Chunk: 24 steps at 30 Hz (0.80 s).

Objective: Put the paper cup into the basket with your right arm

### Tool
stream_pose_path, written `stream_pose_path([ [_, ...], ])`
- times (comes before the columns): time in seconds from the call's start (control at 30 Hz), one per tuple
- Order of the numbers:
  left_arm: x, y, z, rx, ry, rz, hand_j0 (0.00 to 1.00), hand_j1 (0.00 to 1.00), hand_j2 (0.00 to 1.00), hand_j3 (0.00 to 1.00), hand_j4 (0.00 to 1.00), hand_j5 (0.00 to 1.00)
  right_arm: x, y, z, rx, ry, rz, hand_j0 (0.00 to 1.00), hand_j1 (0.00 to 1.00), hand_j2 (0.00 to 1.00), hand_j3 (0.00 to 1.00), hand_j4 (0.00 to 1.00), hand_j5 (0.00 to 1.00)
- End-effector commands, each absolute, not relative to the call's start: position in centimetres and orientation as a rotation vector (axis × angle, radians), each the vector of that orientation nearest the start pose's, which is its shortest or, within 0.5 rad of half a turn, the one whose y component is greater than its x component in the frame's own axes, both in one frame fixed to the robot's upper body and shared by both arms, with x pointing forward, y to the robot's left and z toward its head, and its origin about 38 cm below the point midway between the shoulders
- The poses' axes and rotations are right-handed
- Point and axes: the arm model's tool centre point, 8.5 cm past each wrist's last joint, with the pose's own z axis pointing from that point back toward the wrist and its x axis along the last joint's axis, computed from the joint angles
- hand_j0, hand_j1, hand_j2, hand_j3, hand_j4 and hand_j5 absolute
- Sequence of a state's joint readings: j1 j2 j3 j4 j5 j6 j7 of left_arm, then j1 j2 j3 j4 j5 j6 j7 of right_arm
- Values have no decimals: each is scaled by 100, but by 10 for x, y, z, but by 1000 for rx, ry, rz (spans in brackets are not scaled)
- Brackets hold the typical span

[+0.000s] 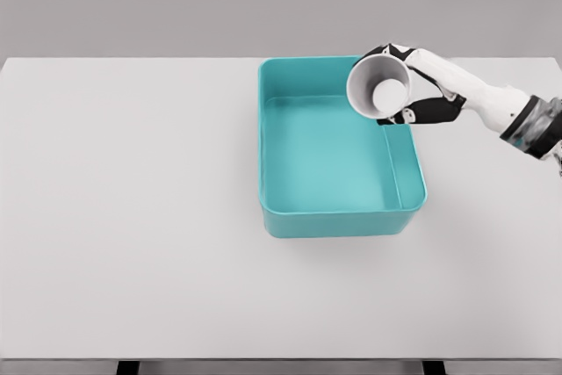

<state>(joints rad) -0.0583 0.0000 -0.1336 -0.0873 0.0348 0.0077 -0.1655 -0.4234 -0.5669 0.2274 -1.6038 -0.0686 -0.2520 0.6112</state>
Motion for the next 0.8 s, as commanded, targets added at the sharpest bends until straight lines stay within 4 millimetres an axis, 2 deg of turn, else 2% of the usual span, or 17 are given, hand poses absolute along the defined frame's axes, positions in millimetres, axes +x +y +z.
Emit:
stream_pose_path([
  [0.0,66,253,-260,-82,-124,-115,100,100,100,100,100,100,427,-269,237,1,-1748,1315,56,56,56,56,56,56],
  [0.13,66,253,-260,-82,-124,-115,100,100,100,100,100,100,431,-266,237,-52,-1705,1357,56,56,56,56,56,56],
  [0.3,66,253,-260,-82,-124,-115,100,100,100,100,100,100,440,-244,246,-59,-1666,1435,56,56,56,56,56,56],
  [0.63,66,253,-260,-82,-124,-115,100,100,100,100,100,100,443,-216,230,-90,-1549,1566,56,56,56,56,56,56],
  [0.77,66,253,-260,-82,-124,-115,100,100,100,100,100,100,444,-211,232,-135,-1519,1635,61,61,61,61,61,61],
])
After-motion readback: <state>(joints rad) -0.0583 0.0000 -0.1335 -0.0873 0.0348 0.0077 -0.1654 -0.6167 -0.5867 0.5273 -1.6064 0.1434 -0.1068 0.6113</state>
